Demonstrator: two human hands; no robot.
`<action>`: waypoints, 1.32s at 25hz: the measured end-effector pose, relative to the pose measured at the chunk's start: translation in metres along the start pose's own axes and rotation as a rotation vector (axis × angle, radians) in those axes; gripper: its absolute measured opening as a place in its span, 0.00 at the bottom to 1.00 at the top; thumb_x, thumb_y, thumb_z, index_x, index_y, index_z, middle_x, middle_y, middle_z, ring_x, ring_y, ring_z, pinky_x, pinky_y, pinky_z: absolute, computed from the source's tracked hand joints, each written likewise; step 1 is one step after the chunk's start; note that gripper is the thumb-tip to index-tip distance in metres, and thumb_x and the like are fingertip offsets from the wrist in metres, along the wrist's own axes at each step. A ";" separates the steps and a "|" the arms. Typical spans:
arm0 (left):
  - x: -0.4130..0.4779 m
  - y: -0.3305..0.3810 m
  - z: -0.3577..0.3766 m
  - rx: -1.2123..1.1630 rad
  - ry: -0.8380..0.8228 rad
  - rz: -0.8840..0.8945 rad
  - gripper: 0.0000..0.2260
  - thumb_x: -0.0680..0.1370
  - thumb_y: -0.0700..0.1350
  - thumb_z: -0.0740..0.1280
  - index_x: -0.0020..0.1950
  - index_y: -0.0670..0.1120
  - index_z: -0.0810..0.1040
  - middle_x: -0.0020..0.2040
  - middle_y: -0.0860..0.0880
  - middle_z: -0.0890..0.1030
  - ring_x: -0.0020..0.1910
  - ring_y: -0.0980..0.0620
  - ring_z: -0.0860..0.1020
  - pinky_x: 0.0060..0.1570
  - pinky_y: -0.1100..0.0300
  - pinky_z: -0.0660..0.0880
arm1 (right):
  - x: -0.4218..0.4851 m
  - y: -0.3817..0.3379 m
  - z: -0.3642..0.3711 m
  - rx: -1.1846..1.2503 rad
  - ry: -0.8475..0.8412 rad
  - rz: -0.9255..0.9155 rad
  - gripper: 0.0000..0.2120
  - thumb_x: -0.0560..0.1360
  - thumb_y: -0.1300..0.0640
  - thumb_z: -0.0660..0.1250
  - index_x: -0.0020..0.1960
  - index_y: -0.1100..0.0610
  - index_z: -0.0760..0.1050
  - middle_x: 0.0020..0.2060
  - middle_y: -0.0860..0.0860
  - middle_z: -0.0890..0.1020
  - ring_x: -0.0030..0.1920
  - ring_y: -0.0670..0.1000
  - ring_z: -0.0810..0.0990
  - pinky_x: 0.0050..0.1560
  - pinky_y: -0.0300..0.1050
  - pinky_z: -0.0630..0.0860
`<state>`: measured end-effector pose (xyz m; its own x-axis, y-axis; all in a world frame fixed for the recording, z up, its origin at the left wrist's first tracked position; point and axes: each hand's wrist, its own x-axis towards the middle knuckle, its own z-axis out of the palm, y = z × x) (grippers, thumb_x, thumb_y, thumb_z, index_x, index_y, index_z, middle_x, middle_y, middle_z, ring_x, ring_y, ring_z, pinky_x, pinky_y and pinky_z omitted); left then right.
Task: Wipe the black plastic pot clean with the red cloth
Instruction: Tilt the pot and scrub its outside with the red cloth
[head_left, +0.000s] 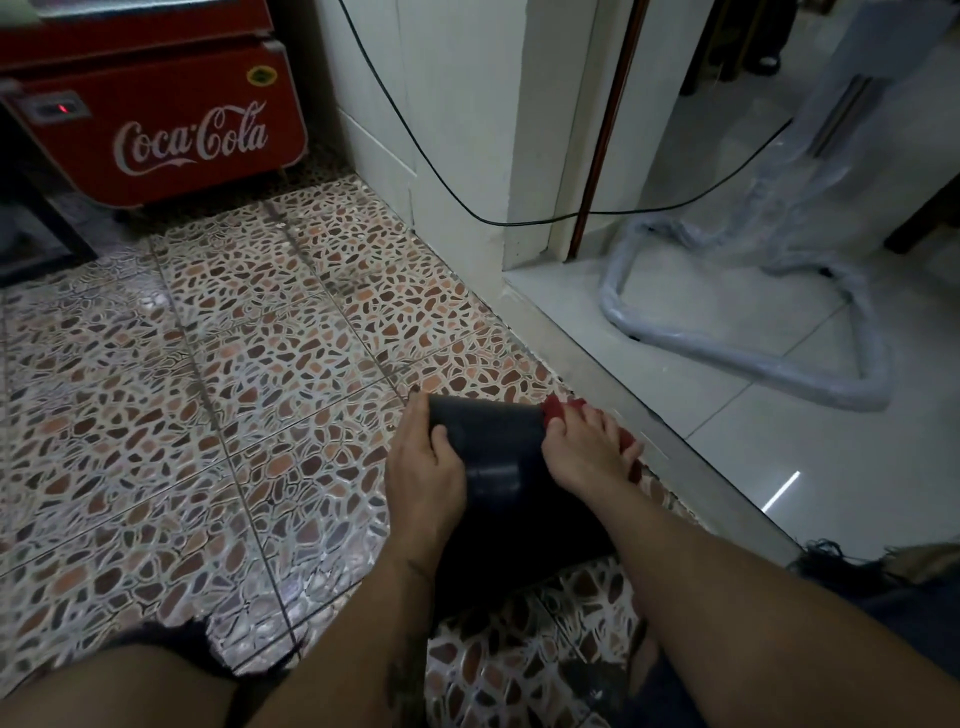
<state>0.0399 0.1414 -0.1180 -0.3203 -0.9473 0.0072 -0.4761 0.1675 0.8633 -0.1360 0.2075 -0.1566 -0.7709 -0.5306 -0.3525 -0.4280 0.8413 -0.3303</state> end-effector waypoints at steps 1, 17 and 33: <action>0.003 -0.003 0.002 -0.001 0.016 -0.004 0.22 0.83 0.45 0.56 0.77 0.50 0.65 0.77 0.52 0.67 0.74 0.54 0.64 0.74 0.57 0.58 | 0.000 -0.013 0.002 -0.020 -0.014 -0.035 0.30 0.80 0.44 0.42 0.81 0.45 0.58 0.82 0.49 0.58 0.81 0.54 0.50 0.75 0.73 0.39; 0.063 0.001 0.004 -0.058 -0.029 -0.195 0.20 0.82 0.48 0.58 0.75 0.51 0.70 0.74 0.50 0.71 0.73 0.48 0.67 0.74 0.53 0.59 | 0.020 0.020 -0.011 -0.011 0.003 0.008 0.30 0.80 0.43 0.43 0.81 0.46 0.59 0.80 0.53 0.63 0.79 0.59 0.60 0.76 0.73 0.44; 0.061 0.003 -0.001 0.038 -0.128 -0.144 0.21 0.81 0.45 0.57 0.74 0.52 0.72 0.72 0.48 0.74 0.69 0.46 0.72 0.72 0.51 0.65 | -0.001 -0.012 0.006 -0.064 -0.017 -0.227 0.33 0.78 0.41 0.43 0.80 0.49 0.63 0.79 0.53 0.67 0.79 0.55 0.61 0.78 0.67 0.39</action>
<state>0.0197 0.0837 -0.1150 -0.3474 -0.9201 -0.1811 -0.5541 0.0456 0.8312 -0.1268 0.1975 -0.1576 -0.6437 -0.7078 -0.2910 -0.6187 0.7051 -0.3464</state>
